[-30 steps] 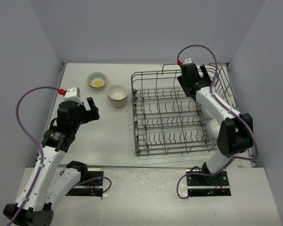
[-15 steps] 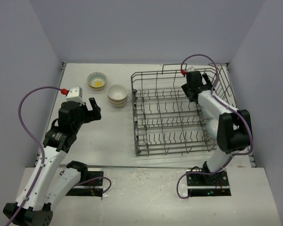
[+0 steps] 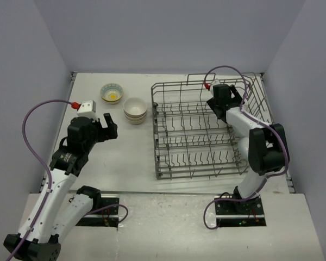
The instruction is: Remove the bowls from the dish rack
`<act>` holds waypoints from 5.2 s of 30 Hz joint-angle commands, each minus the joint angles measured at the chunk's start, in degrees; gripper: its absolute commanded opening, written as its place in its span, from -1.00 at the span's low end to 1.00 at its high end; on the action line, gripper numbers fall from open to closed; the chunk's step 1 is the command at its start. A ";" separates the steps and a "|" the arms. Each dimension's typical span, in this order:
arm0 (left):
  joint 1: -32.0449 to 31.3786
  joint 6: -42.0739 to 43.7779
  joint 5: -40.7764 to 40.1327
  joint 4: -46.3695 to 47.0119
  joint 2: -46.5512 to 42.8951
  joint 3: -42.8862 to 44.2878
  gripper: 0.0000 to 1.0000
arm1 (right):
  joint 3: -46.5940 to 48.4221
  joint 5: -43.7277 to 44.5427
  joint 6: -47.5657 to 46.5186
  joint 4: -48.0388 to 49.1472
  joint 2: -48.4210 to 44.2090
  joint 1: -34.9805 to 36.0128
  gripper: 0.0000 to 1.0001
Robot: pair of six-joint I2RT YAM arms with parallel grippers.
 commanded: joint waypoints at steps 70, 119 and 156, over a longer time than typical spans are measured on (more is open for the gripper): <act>-1.94 2.29 4.01 3.71 0.54 -0.77 1.00 | 3.13 1.07 0.60 4.59 0.41 -5.41 0.89; -3.17 2.64 5.85 3.97 -0.43 -0.86 1.00 | 0.23 13.11 -7.66 20.41 0.67 -6.21 0.19; -3.78 2.82 6.56 4.24 -0.78 -1.04 1.00 | 0.58 10.21 -2.66 17.08 4.01 -8.75 -0.46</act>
